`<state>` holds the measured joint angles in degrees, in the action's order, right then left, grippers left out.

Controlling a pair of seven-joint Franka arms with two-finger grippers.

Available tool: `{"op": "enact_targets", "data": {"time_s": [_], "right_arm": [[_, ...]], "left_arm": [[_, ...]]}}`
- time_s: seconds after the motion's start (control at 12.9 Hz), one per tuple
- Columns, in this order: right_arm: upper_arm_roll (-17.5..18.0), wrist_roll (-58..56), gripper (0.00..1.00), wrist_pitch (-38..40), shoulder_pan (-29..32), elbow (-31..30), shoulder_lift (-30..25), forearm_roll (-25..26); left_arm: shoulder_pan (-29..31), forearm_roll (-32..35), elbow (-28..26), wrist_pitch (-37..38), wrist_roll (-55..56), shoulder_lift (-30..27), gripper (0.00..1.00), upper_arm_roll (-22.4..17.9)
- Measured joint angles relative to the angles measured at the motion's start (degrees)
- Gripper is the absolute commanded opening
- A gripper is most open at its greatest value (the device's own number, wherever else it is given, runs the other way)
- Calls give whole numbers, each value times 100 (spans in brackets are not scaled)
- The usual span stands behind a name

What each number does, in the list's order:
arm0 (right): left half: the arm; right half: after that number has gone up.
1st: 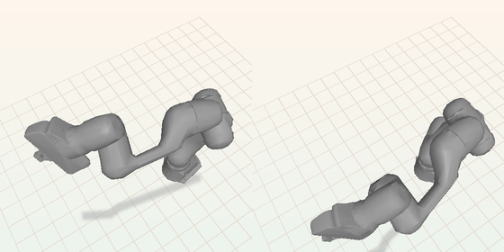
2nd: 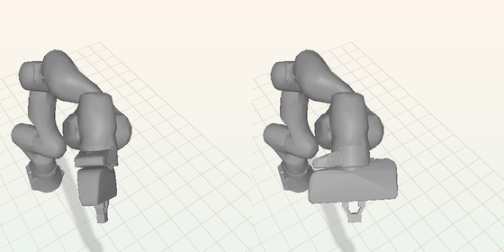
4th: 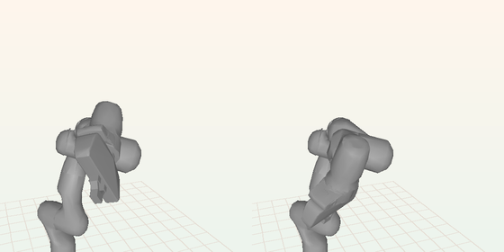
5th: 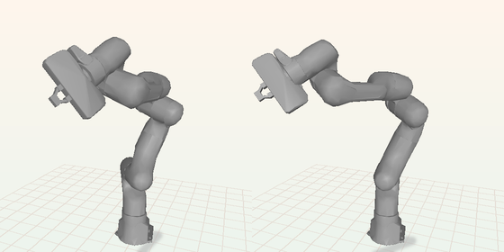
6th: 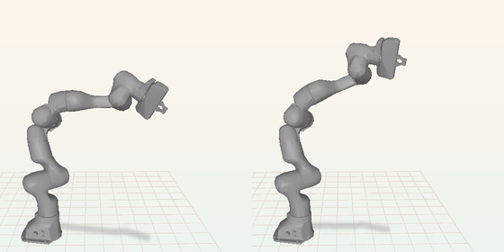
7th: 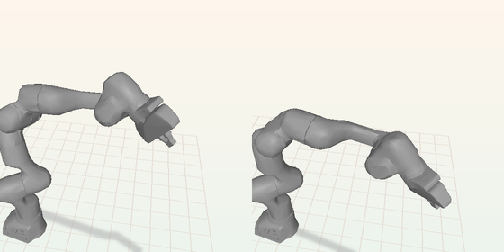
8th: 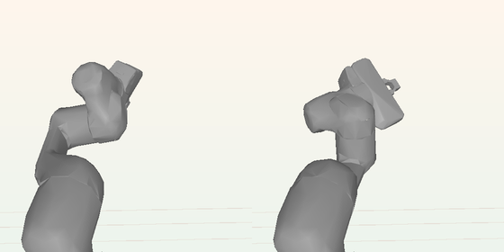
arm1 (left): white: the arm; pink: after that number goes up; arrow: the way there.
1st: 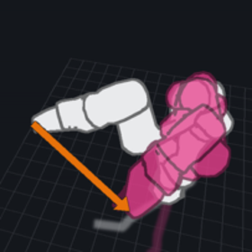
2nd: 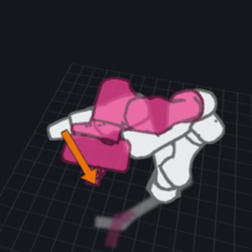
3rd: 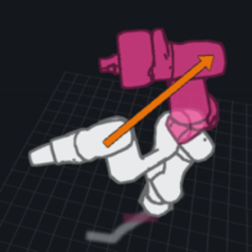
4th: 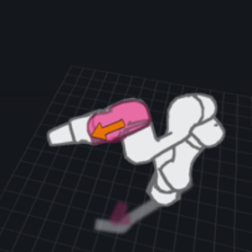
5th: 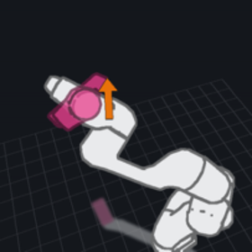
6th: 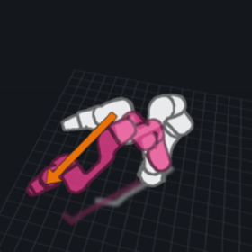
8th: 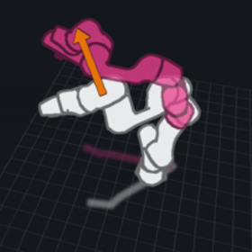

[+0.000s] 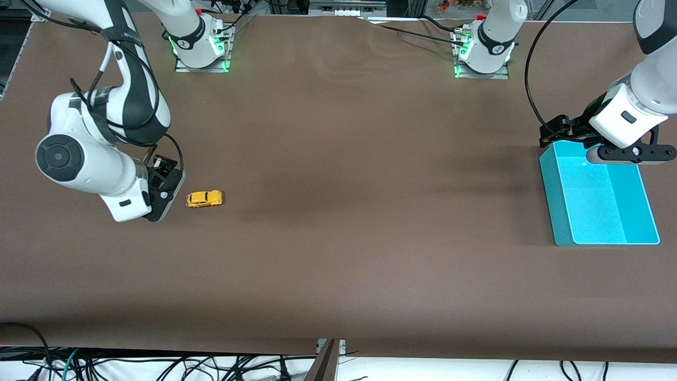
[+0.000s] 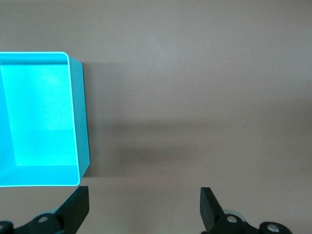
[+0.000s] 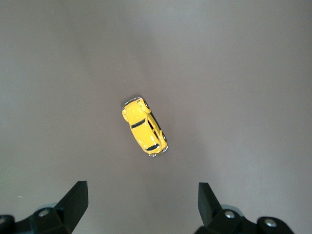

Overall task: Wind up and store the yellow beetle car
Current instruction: 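Move the right gripper over the yellow beetle car and lower it, then close the right gripper around the yellow car's body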

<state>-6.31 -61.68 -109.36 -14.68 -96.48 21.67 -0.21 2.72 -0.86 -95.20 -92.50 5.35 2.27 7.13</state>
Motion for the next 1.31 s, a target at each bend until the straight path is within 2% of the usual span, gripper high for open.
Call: {"op": "enact_targets", "data": {"time_s": [0.7,1.31], "right_arm": [[76,-1413,100,-2686,-8,-2031,-38,0],[172,-2002,100,-3813,-10,-2750,-8,0]], "left_arm": [[0,0,20,18,0,2,100,-6],[0,0,22,19,0,4,100,-10]]}}
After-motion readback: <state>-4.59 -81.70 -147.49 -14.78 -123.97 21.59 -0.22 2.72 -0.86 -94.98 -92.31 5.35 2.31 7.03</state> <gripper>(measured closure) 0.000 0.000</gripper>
